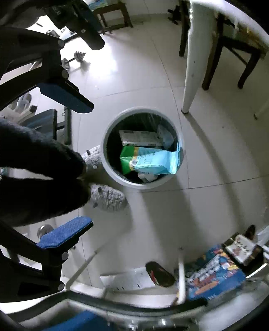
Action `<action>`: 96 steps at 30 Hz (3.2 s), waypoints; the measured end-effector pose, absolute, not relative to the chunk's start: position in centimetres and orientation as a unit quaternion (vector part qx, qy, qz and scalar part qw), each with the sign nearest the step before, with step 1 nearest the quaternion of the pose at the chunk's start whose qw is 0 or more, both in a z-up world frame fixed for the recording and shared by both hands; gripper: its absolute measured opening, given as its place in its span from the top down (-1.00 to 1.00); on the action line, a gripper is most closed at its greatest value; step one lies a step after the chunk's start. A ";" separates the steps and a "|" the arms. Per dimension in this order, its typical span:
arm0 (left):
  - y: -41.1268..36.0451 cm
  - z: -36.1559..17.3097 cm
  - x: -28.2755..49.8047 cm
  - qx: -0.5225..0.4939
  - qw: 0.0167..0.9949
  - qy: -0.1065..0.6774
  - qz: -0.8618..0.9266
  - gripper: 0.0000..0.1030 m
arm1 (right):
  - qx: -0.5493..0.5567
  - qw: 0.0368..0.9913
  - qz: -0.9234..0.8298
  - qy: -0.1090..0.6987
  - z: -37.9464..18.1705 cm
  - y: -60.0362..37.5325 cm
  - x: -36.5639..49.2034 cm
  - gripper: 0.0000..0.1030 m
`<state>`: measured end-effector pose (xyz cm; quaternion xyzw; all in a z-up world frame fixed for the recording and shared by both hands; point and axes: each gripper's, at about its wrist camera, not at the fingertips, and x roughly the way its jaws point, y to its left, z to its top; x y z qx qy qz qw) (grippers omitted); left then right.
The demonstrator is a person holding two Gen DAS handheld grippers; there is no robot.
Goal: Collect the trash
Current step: 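Move both tools back over the table, then grasp the clear pill blister pack with the left tool while the right tool grasps the silver foil pack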
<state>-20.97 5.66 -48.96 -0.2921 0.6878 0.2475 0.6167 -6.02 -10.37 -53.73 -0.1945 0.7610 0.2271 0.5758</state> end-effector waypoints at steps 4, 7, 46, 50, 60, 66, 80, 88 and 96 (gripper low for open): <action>5.1 -44.2 -21.3 -0.285 0.628 0.682 0.243 -0.81 | -0.197 0.582 0.240 0.751 -47.5 -10.3 -6.4 -0.96; 4.9 -40.1 -21.5 -0.280 0.640 0.674 0.238 -0.81 | -0.192 0.588 0.246 0.746 -43.1 -10.3 -6.7 -0.96; 13.0 -28.5 36.2 -0.369 0.663 0.607 0.236 -0.80 | -0.042 0.728 0.057 0.682 -27.3 -11.8 47.5 -0.96; 13.6 -31.0 39.2 -0.385 0.637 0.621 0.245 -0.79 | -0.043 0.728 0.048 0.682 -28.0 -10.7 51.6 -0.96; 13.3 -29.7 37.3 -0.355 0.665 0.603 0.264 -0.06 | -0.054 0.722 0.073 0.686 -28.1 -8.4 56.0 -0.96; 15.7 -26.2 31.7 -0.295 0.694 0.583 0.303 -0.06 | -0.040 0.706 0.151 0.690 -25.9 -4.1 56.1 -0.96; 23.7 -31.1 26.1 -0.288 0.642 0.607 0.369 -0.05 | -0.201 0.638 0.277 0.690 -29.9 14.6 53.5 -0.95; 24.9 -31.5 26.5 -0.290 0.644 0.611 0.357 -0.05 | -0.276 0.653 0.282 0.647 -30.3 19.0 52.1 -0.53; 21.3 -31.5 27.1 -0.277 0.653 0.627 0.322 -0.05 | -0.282 0.639 0.273 0.662 -30.0 17.5 50.9 -0.34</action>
